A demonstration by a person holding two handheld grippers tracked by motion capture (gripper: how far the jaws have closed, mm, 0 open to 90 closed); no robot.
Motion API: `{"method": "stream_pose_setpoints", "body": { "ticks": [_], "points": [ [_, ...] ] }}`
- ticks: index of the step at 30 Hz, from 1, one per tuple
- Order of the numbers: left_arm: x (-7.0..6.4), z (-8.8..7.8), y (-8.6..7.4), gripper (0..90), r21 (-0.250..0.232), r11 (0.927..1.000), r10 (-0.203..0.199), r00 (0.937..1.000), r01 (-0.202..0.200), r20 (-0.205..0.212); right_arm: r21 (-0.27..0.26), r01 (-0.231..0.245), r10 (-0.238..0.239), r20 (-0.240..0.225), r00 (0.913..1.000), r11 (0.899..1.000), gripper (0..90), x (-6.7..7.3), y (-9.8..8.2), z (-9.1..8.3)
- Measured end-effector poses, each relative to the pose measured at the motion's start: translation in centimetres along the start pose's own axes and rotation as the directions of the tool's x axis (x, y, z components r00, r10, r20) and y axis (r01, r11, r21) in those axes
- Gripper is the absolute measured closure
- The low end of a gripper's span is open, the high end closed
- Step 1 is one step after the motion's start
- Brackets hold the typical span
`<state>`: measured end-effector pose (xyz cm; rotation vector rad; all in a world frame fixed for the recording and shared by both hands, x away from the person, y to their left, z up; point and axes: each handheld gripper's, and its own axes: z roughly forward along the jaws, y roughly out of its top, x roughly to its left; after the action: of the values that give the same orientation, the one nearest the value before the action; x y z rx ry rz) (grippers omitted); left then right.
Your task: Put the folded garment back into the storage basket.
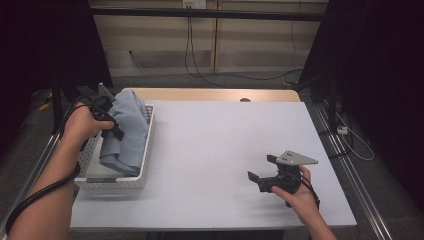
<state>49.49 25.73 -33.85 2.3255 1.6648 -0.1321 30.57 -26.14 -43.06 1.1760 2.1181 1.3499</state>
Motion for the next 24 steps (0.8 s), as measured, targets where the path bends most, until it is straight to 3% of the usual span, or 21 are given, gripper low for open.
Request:
{"method": "stream_pose_setpoints", "body": {
  "ticks": [24],
  "points": [
    [-0.57, -0.33, -0.22, 73.7, 0.010, 0.9998, 0.019, 0.9998, -0.019, -0.012, -0.001, 0.003, -0.003, 0.001, 1.0000, 1.000, 3.8, 0.01, 0.03, -0.01]
  ]
}}
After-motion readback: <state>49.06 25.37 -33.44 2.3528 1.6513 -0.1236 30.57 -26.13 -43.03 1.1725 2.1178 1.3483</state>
